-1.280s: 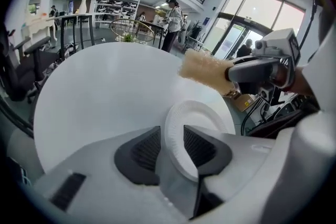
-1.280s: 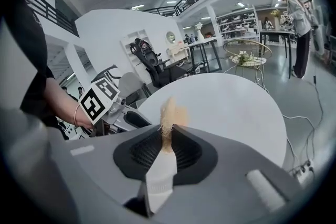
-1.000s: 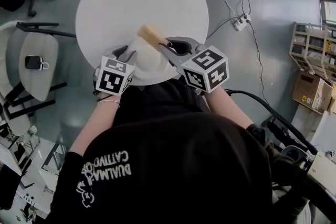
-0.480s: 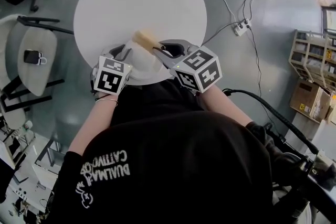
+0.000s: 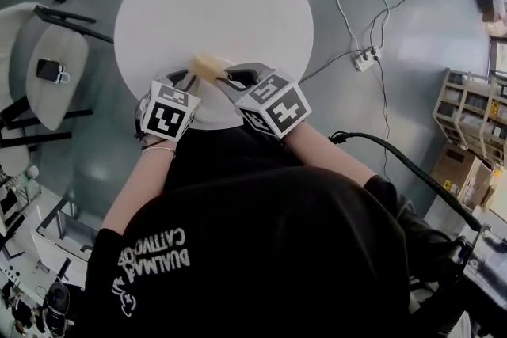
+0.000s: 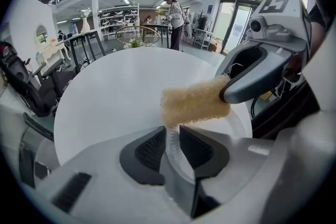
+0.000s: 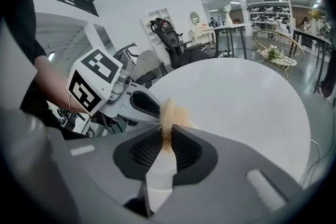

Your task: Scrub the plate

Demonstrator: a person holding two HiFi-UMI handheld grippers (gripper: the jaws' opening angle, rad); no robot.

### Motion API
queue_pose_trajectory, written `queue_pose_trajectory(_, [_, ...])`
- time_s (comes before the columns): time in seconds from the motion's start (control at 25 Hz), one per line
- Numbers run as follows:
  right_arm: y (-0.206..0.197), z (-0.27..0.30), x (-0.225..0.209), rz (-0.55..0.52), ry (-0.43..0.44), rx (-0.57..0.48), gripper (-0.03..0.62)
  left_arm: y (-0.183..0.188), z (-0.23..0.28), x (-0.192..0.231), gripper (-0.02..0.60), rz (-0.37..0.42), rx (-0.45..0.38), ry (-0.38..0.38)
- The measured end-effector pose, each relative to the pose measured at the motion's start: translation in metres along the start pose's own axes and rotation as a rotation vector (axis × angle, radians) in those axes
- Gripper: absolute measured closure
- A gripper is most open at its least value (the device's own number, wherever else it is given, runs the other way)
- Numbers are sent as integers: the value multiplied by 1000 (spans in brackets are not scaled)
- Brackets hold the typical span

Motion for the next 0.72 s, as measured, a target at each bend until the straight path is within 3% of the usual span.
queue_pose_trajectory(0.36, [-4,16,-8,4,-13,41,536,-11,-4,3,491,-53,-5,37])
queue_pose_trajectory(0.72, [-23,-2,-25,71,-102,50,537,-13,-2,1,488,-69,-27,50])
Point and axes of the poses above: the fingertips, and each gripper's own axes: z forward along the fingers, x to its left, y out of its top, the point moved 5 cm from there along -z, backward along the fingers, and after that the axes turned 13 degrees about y, right-handed, at the moved point
